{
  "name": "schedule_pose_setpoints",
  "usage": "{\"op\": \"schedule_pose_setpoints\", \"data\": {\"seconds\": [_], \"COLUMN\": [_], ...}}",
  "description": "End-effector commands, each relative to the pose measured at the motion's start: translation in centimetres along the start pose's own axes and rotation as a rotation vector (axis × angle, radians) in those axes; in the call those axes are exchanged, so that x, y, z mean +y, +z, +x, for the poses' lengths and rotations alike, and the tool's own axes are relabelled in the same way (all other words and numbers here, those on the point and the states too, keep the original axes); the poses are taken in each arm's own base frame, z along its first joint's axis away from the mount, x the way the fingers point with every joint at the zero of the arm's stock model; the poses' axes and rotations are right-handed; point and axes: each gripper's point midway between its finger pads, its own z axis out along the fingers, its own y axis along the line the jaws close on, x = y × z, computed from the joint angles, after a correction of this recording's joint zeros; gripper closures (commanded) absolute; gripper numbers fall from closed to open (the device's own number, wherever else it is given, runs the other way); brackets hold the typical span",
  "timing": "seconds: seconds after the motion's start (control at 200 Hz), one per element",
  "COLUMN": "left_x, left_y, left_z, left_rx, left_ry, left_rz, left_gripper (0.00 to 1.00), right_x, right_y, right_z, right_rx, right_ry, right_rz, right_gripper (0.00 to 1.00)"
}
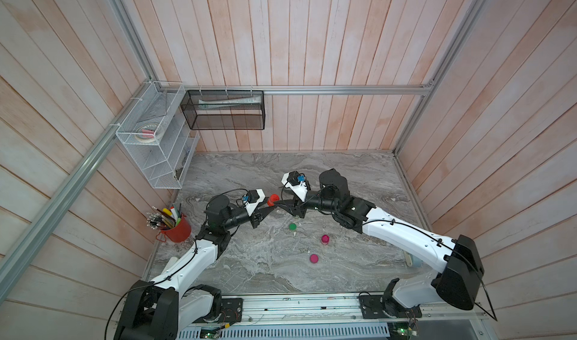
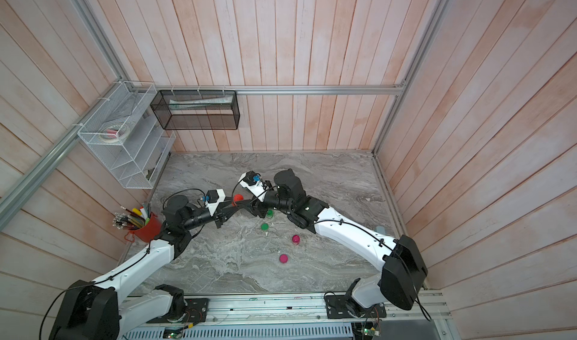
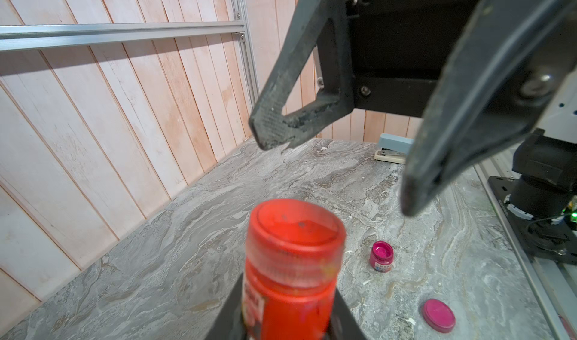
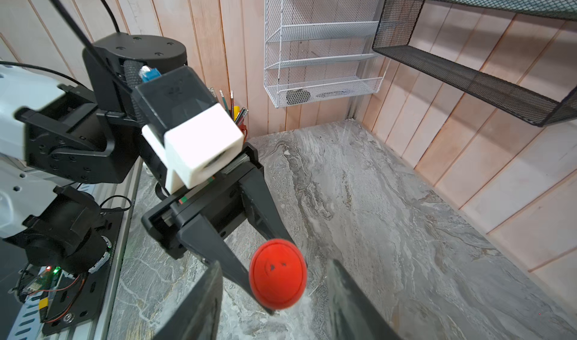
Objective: Close the paint jar lid
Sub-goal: Screw the lid onto the paint jar.
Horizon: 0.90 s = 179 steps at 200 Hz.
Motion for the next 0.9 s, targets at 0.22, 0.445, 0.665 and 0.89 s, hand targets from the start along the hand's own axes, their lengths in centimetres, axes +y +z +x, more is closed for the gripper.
{"op": "schedule_pose_setpoints", "data": {"seconds": [0.22, 0.445, 0.665, 0.89], "left_x": [0.2, 0.2, 0.2, 0.3], "left_y": [0.0, 0.0, 0.0, 0.0], "left_z": [-1.5, -1.5, -1.6, -1.6], "left_rx": [-0.032, -0.032, -0.034, -0.034], "left_ry": [0.045, 0.046, 0.05, 0.051], "left_rz": [0.001, -0.001, -0.003, -0.008], "left_gripper": [0.72, 0.72, 0.72, 0.72], "right_x": [0.2, -0.1, -0.1, 0.0], "right_y": [0.8, 1.2, 1.3, 1.5], "right_z": [-0.1, 0.2, 0.4, 0.6], "right_rx": [0.012, 0.023, 0.029, 0.036], "right_ry": [0.005, 0.016, 0.019, 0.024], "right_rz": [-0.003, 0.009, 0.003, -0.004], "right_gripper": [0.51, 0.53, 0.55, 0.58]}}
